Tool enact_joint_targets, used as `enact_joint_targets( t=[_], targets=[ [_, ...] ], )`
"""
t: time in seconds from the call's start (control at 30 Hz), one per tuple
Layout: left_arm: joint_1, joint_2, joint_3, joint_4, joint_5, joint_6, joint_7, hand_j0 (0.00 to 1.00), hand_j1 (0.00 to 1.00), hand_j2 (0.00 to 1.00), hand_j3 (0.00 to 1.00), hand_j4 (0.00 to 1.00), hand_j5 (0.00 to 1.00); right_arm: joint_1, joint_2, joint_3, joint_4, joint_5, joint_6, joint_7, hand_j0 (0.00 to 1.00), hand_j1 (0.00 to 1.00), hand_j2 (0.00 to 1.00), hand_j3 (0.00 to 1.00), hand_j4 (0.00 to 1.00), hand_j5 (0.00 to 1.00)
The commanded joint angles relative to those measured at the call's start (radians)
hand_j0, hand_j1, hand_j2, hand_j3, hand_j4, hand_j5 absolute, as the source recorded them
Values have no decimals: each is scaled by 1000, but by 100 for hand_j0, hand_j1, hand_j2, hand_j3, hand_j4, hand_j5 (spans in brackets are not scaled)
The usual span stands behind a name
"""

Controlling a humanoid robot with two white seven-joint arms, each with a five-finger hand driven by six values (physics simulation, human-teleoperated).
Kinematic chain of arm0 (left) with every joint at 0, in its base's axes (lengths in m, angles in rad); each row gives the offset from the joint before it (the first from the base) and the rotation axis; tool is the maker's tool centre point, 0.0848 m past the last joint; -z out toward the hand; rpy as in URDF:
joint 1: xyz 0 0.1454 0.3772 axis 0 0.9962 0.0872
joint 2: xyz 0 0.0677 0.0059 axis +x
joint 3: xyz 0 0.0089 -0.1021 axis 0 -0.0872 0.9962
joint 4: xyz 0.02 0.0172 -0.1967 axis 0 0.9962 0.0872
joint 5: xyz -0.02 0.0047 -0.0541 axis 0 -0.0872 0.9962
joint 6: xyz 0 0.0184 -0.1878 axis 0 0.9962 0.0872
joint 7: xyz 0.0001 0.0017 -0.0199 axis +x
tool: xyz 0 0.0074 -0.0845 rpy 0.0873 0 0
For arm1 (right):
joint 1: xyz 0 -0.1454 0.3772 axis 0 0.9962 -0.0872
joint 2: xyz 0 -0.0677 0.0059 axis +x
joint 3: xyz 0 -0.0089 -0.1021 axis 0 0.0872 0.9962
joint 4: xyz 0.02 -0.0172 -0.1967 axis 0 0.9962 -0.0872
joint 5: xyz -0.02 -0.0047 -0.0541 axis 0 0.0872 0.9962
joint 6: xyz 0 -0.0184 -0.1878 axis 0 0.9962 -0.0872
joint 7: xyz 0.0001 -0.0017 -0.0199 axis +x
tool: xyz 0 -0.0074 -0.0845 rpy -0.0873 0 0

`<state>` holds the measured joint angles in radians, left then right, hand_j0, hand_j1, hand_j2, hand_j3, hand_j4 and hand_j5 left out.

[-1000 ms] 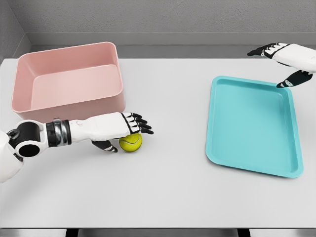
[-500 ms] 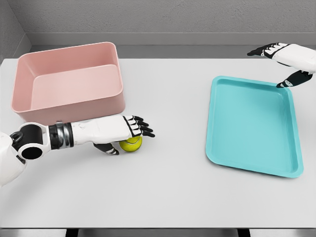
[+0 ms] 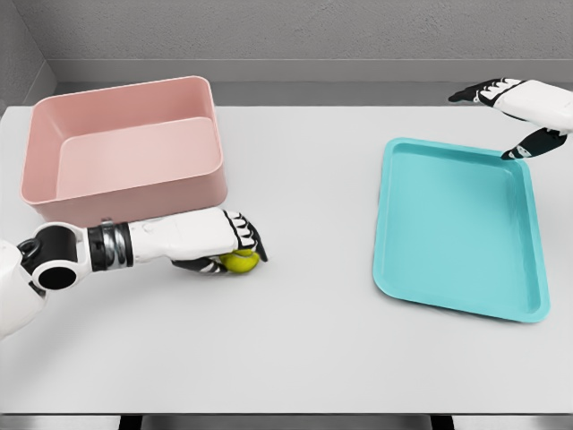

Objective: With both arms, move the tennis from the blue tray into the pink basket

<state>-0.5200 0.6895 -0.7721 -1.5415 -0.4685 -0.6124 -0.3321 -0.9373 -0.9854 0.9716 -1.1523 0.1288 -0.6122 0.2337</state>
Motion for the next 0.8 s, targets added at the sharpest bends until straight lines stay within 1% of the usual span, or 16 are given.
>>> enact_joint_targets(
  t=[0.0, 0.13, 0.27, 0.37, 0.5, 0.57, 0.7, 0.77],
  targets=[
    [2, 1, 0, -2, 7, 2, 2, 62, 62, 62, 62, 62, 62, 2, -1, -2, 0, -6, 1, -1, 100, 100, 100, 100, 100, 100],
    [3, 1, 2, -8, 8, 2, 2, 60, 60, 60, 60, 60, 60, 2, -1, -2, 0, -8, 1, -1, 100, 100, 100, 100, 100, 100],
    [6, 10, 14, -57, 10, 2, 1, 59, 59, 59, 59, 59, 59, 2, -1, -2, 0, -6, 1, -1, 100, 100, 100, 100, 100, 100],
    [12, 13, 17, -69, 11, 2, 1, 59, 59, 59, 59, 59, 59, 9, -1, -7, -1, -6, 1, -1, 100, 100, 100, 100, 100, 100],
    [3, 15, 20, -78, 17, 2, -1, 59, 59, 59, 59, 59, 59, 9, -1, -7, -1, -6, 1, -1, 100, 100, 100, 100, 100, 100],
    [3, 15, 40, -92, 19, 2, -1, 59, 59, 59, 59, 59, 59, 9, -1, -7, -1, -6, 1, -1, 100, 100, 100, 100, 100, 100],
    [-3, 19, 43, -117, 24, 2, -2, 59, 59, 59, 59, 59, 59, 9, -1, -7, -1, -6, 1, -1, 100, 100, 100, 100, 100, 100],
    [-5, 25, 73, -118, 27, 2, -2, 59, 59, 59, 59, 59, 59, 9, -1, -7, -1, -6, 1, -1, 100, 100, 100, 100, 100, 100]
  ],
)
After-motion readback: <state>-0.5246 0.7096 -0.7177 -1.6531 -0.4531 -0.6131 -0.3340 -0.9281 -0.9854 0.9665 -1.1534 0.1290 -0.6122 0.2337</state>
